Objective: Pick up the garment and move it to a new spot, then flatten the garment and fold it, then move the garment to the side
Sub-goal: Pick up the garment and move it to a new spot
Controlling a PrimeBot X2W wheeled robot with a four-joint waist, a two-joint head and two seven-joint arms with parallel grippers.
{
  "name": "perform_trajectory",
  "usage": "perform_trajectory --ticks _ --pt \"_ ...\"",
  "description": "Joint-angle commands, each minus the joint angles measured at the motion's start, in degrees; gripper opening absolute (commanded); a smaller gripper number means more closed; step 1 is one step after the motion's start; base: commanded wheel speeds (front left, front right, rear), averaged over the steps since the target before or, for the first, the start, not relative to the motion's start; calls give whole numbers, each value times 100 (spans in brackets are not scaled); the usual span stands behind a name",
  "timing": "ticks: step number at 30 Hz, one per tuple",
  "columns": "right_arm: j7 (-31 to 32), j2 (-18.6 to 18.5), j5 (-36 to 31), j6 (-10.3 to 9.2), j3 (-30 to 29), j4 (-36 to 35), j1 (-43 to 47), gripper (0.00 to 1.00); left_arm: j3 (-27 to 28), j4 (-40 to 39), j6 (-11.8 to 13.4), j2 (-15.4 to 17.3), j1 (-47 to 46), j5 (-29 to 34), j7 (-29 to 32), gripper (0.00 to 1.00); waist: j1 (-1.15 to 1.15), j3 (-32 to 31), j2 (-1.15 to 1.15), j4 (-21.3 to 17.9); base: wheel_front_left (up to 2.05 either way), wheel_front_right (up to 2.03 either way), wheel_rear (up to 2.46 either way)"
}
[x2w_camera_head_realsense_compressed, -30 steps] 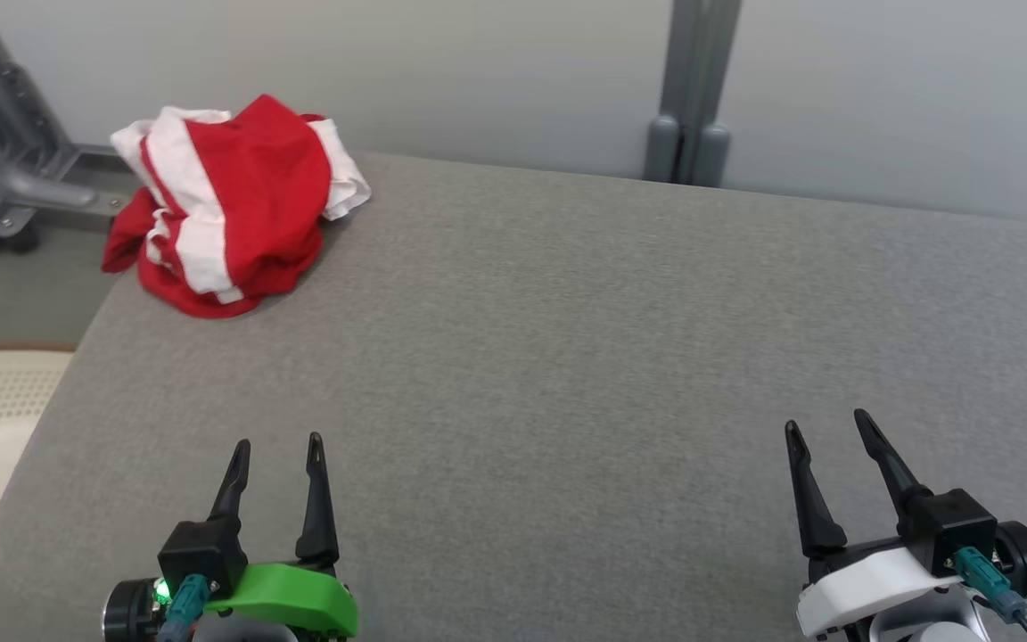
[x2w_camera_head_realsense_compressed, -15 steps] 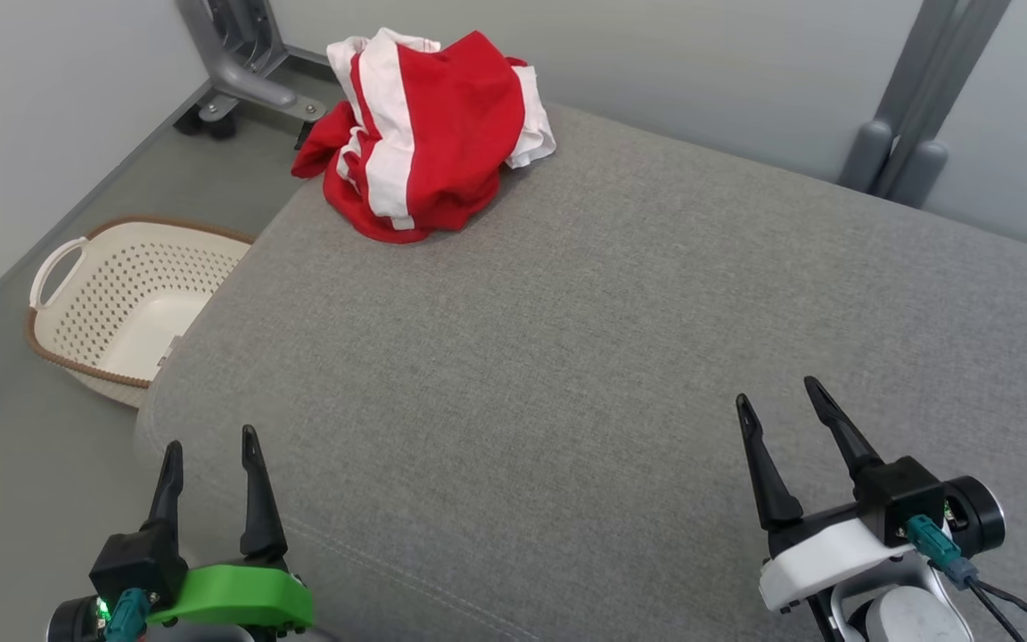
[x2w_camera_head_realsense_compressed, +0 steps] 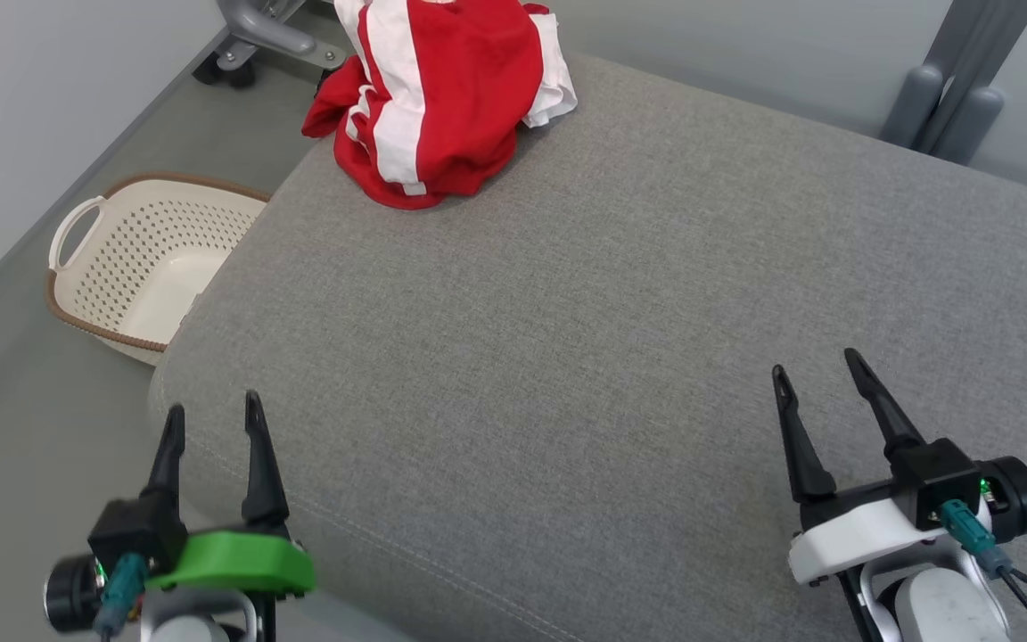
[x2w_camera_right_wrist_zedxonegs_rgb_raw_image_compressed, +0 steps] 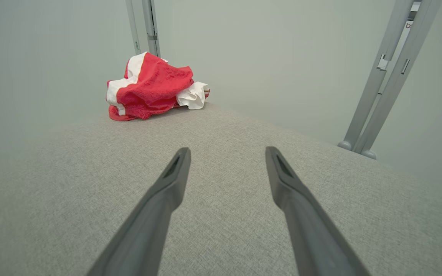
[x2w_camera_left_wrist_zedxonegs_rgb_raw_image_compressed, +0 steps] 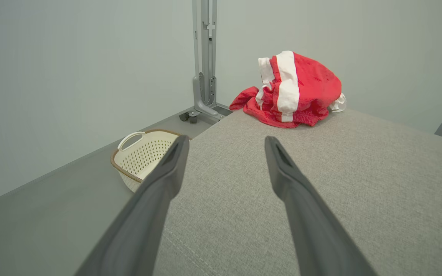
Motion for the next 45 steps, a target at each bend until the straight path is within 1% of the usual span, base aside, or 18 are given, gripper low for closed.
perform_trajectory --ticks 1,2,6,10,12,13,15,17,20,24,27,34,40,43,45 --pt "-20 -28 -70 1 -104 -94 25 100 46 20 -104 94 -353 98 -4 100 0 170 0 4 0 0 0" --pt "-20 -28 -100 1 -149 -138 26 100 75 39 -160 144 -514 154 -5 100 0 229 0 -10 0 0 0" --pt "-20 -32 -291 0 -210 -388 -201 100 245 50 -374 498 -1455 339 -4 100 0 725 0 -289 0 0 0" --pt "-20 -30 -492 1 -209 -584 -520 100 338 344 -602 1038 -2661 457 84 100 0 1355 0 -616 0 0 0" --pt "-20 -31 -580 1 -197 -657 -748 100 323 548 -742 1270 -3326 472 260 100 0 1661 0 -793 0 0 0" --pt "-20 -31 -582 1 -191 -693 -849 100 263 707 -860 1399 -3647 435 406 100 0 1803 0 -888 0 0 0" --pt "-20 -33 -559 1 -188 -766 -1008 100 177 1029 -970 1685 -4187 466 787 100 0 2029 0 -1064 0 0 0" --pt "-20 -28 -628 1 -199 -874 -1153 100 73 1294 -1062 1823 -4735 353 1073 100 0 2227 0 -1205 0 0 0" --pt "-19 -27 -617 1 -199 -1083 -1306 100 27 1766 -1112 1892 -5283 65 1308 100 0 2508 0 -1387 0 0 0" --pt "-20 -23 -587 1 -156 -1354 -1434 100 -106 2415 -1143 2012 -5717 -136 1553 100 0 2784 0 -1589 0 0 0" --pt "-20 -24 -587 1 -108 -1505 -1492 100 -79 2895 -1143 2019 -5847 -276 1634 100 0 2961 0 -1713 0 0 0" --pt "-20 -23 -549 1 -144 -1701 -1488 100 119 3920 -1112 1982 -5974 -599 1496 100 0 3214 0 -1883 0 0 0" --pt "-19 -25 -533 1 -155 -1706 -1501 100 470 4498 -1128 1881 -6070 -1088 1344 100 0 3259 0 -1933 0 0 0" --pt "-18 -26 -524 1 -139 -1662 -1484 100 452 4647 -1147 1855 -6097 -1214 1314 100 0 3235 0 -1945 0 0 0" --pt "-17 -26 -514 1 -137 -1637 -1487 100 376 4694 -1150 1886 -6118 -1246 1277 35 0 3193 0 -1951 0 0 0"
